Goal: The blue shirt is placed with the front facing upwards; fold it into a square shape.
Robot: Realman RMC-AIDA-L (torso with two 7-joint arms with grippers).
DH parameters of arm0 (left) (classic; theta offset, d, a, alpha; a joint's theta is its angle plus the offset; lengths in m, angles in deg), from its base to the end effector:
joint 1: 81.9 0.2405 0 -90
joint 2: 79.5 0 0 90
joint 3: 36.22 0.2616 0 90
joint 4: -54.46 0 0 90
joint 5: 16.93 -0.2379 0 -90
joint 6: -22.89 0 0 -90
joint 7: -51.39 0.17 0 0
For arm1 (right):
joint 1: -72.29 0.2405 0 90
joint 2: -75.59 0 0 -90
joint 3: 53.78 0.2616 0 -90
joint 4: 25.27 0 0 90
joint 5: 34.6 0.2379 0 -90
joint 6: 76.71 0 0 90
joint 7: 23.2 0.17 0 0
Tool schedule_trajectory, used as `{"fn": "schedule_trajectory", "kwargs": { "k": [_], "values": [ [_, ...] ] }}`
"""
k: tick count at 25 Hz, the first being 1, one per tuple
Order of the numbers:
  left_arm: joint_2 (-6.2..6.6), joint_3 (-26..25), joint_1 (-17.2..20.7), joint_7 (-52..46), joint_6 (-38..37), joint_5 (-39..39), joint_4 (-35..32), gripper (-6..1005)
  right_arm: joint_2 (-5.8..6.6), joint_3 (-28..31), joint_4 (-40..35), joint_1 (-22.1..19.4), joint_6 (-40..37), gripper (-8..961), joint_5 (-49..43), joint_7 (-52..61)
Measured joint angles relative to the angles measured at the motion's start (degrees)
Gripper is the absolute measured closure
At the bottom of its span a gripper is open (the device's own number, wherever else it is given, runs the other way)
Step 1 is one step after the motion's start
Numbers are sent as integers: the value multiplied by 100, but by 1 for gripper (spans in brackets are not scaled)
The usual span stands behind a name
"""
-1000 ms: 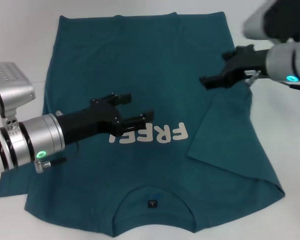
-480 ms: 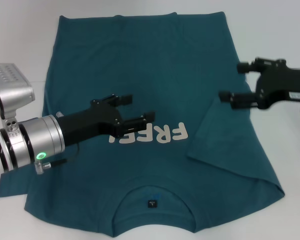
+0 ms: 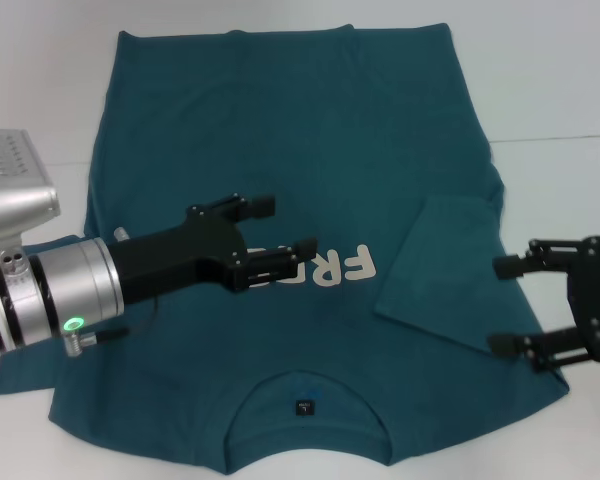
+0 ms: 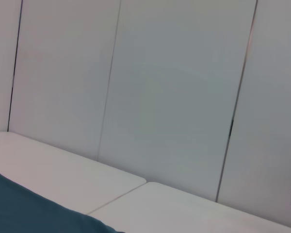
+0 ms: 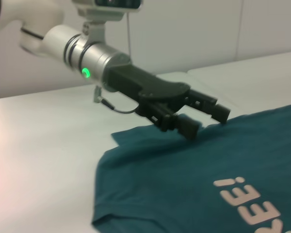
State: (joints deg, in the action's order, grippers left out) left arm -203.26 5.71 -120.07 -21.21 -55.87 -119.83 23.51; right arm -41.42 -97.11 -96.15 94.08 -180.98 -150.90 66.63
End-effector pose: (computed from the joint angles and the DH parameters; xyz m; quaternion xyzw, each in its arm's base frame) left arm -0.2038 0.4053 -0.0685 -0.9158 -0.1780 -0.3203 0.1644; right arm 0.2523 0.3358 0.0754 -0.9730 0.1171 0.1387 0.1426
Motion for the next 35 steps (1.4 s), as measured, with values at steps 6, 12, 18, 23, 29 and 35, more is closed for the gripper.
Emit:
{"fn": "schedule_trajectory", "kwargs": {
  "k": [6,12,18,23,29,35],
  "values": [
    [6,93,267,-352,-451,-233,-502,119,-7,183,5,-58,-465,24,-59,-129],
    [3,181,675,-2069,-227,-790,-1697,120,-61,320,5,-70,-487,23,-273,-260],
    [-1,183,779,-3276,-42,-1458,-2142,121,-166,406,14,-64,-464,23,-314,-397],
    [-7,226,769,-3945,125,-1813,-2154,122,-254,481,77,-39,-327,23,-291,-483],
    [16,233,691,-5262,190,-2530,-2476,123,-175,501,587,78,-128,23,-284,-772],
    [74,243,632,-6359,115,-3288,-2958,123,-233,630,671,124,-12,23,-278,-879]
  ]
}}
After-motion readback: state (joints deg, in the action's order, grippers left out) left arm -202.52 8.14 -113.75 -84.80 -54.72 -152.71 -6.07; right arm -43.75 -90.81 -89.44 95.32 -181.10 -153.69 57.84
